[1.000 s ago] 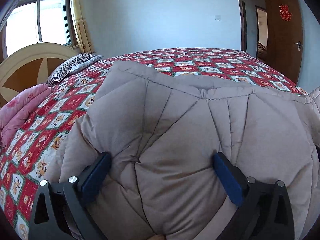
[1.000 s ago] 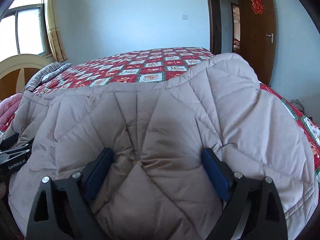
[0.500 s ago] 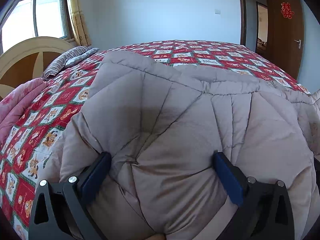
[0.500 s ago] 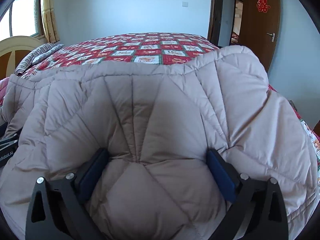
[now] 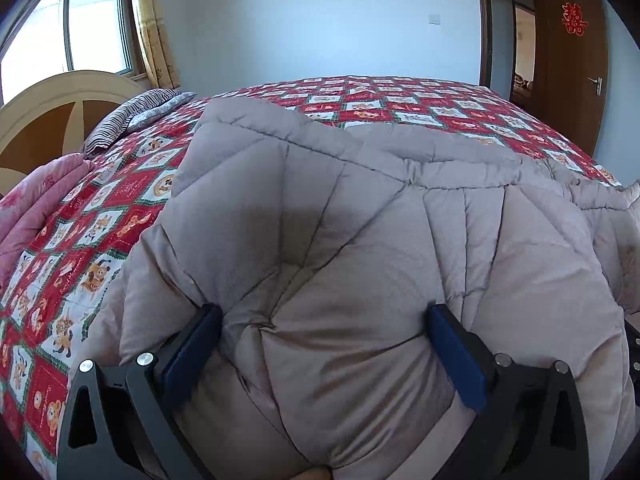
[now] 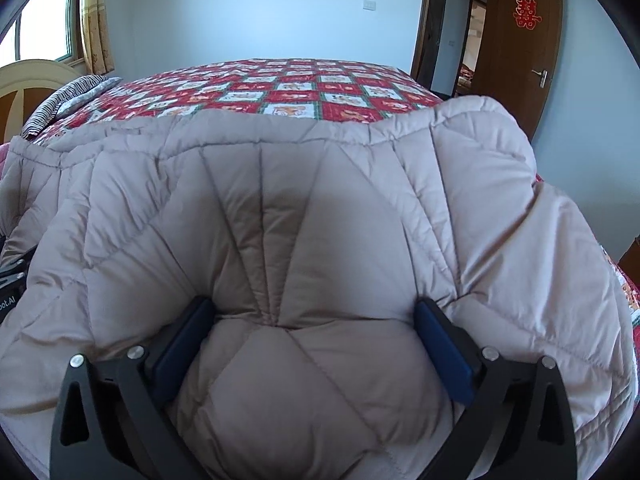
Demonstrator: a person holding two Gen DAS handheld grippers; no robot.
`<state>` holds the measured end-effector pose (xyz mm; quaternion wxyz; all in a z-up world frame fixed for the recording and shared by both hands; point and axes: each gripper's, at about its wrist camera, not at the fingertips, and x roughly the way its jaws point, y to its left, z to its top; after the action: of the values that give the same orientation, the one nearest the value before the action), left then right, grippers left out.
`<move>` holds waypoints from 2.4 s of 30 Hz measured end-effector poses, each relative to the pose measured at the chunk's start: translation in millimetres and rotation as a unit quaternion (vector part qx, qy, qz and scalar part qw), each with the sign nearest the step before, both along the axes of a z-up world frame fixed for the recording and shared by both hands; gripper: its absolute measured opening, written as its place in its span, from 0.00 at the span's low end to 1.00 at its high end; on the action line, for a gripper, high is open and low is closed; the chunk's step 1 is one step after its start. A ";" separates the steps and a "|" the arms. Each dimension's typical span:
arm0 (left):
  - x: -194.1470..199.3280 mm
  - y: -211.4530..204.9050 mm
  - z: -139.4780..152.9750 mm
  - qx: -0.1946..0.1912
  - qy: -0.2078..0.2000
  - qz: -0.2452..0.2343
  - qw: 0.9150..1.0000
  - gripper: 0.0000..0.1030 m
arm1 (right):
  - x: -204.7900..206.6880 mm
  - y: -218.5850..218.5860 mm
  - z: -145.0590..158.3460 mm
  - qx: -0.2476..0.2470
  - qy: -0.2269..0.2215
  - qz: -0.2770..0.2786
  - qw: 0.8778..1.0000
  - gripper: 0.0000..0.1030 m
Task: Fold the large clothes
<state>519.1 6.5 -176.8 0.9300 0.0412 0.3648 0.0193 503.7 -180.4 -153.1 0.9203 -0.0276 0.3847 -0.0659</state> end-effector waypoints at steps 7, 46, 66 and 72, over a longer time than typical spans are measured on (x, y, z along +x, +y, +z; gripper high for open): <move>-36.4 13.5 57.2 0.031 -0.077 0.008 0.997 0.99 | -29.3 12.5 54.9 0.007 -0.052 -0.018 0.998 0.96; -127.6 147.2 9.4 -0.124 -0.003 0.123 0.985 0.99 | -76.5 67.1 16.9 -0.046 -0.031 0.040 0.998 1.00; -104.0 104.6 14.7 -0.246 -0.026 -0.001 0.969 0.20 | -68.1 69.8 -12.8 -0.046 0.009 0.052 0.998 1.00; -116.1 117.2 23.6 -0.246 -0.044 -0.024 0.968 0.19 | -103.1 53.8 -1.9 -0.014 0.005 0.035 0.999 0.97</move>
<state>403.0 123.7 -153.1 0.9268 -0.1806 0.3164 -0.0913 400.6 -126.6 -155.0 0.9194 -0.0546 0.3875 -0.0388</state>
